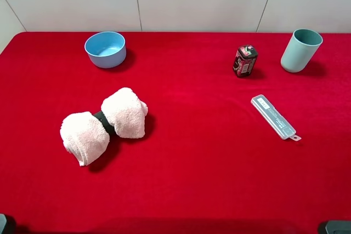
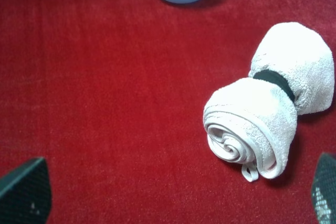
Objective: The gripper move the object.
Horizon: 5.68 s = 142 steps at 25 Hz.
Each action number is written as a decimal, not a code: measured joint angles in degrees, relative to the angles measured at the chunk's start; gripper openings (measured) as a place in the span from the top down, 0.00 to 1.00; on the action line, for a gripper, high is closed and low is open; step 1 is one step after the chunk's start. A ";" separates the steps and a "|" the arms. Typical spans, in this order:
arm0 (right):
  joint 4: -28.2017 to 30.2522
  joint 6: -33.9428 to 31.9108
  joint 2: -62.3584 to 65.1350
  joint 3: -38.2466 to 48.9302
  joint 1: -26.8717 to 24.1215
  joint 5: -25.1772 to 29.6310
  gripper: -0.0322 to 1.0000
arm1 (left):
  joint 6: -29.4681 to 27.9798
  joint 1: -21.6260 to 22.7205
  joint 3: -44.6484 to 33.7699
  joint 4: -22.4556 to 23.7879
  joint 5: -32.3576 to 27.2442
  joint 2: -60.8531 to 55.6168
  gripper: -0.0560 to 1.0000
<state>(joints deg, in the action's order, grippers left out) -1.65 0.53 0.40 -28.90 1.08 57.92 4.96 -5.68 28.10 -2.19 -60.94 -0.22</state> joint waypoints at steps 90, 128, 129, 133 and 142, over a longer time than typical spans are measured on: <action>-4.93 -2.62 -123.47 -59.82 -12.66 -15.65 0.38 | 0.00 0.00 0.00 0.00 0.00 0.00 0.02; -6.88 -2.62 -123.33 -59.82 -12.66 -14.84 0.94 | 0.00 0.00 0.00 0.00 0.00 0.00 0.02; -6.88 -2.62 -122.99 -59.82 -12.66 -14.63 0.94 | 0.00 0.00 0.00 0.00 0.00 0.00 0.02; -7.07 -2.62 -120.50 -59.82 -12.66 -13.07 0.94 | 0.00 0.00 0.00 0.00 0.00 0.00 0.02; -7.08 -2.62 -113.84 -59.96 -12.66 -6.04 0.94 | 0.00 0.00 0.00 0.00 0.00 0.00 0.02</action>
<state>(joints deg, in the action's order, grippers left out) -8.74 -2.08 -113.44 -88.86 -11.58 51.88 4.96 -5.68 28.10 -2.19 -60.94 -0.22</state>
